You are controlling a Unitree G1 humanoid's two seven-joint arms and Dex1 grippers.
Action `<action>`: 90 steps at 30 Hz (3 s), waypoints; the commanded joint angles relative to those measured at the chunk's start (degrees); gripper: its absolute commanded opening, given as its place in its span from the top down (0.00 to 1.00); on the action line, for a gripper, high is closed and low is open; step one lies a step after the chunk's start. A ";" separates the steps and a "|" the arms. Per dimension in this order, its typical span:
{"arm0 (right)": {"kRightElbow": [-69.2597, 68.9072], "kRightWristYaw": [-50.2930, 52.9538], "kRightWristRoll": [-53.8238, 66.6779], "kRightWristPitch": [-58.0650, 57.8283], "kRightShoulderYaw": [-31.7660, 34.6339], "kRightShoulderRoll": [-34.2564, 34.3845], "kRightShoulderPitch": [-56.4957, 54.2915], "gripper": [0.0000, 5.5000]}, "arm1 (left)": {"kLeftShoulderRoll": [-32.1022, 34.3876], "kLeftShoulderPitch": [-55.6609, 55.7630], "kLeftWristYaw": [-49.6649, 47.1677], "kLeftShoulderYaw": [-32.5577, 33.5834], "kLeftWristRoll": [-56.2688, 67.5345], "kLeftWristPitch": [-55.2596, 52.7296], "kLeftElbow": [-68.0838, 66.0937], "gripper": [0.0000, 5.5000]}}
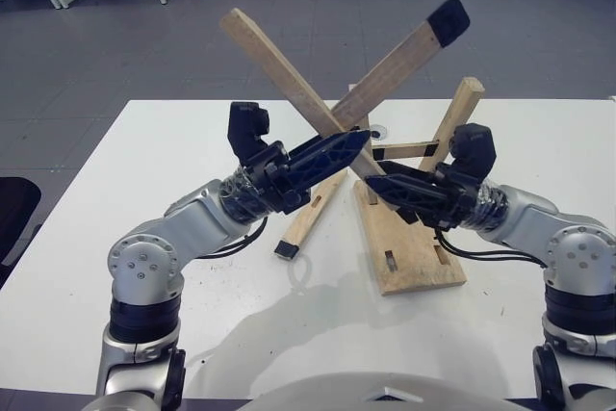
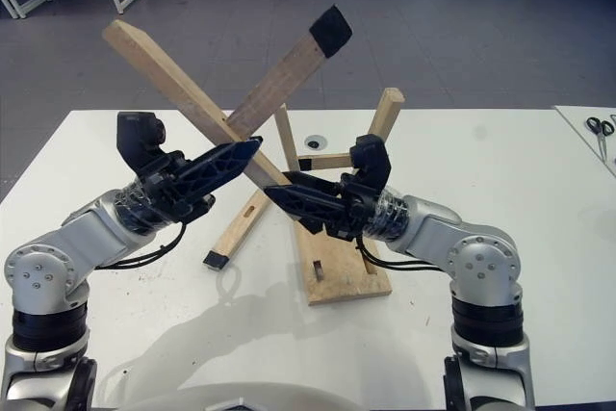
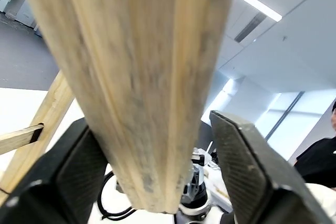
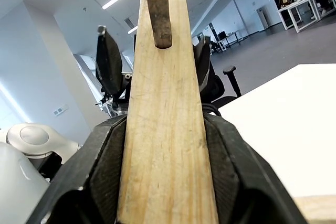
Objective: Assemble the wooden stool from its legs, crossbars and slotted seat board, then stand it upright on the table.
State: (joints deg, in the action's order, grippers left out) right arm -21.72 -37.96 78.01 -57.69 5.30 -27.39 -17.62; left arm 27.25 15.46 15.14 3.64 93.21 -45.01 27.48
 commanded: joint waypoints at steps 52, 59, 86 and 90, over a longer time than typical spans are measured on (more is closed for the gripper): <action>26.05 -1.13 -69.58 33.34 -14.46 -6.65 11.02 0.35 | 0.14 -4.51 43.76 -11.89 -53.96 15.94 -17.98 0.62; 25.93 -1.37 -70.10 33.73 -14.26 -6.65 12.00 0.35 | 0.99 -5.86 46.15 -14.01 -58.42 17.68 -21.61 0.62; 22.19 0.93 -70.33 32.08 -13.51 -5.55 15.60 0.35 | 3.97 -10.65 34.43 -36.35 -90.85 37.52 -39.49 0.63; 22.29 0.46 -70.25 31.73 -13.32 -5.96 14.97 0.35 | 4.40 -11.58 32.94 -37.78 -91.06 41.86 -41.24 0.63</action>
State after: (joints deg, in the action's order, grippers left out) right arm 0.15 -36.60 8.14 -23.05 -6.79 -33.79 -3.57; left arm 27.91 13.14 50.39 -25.38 18.31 4.01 -0.16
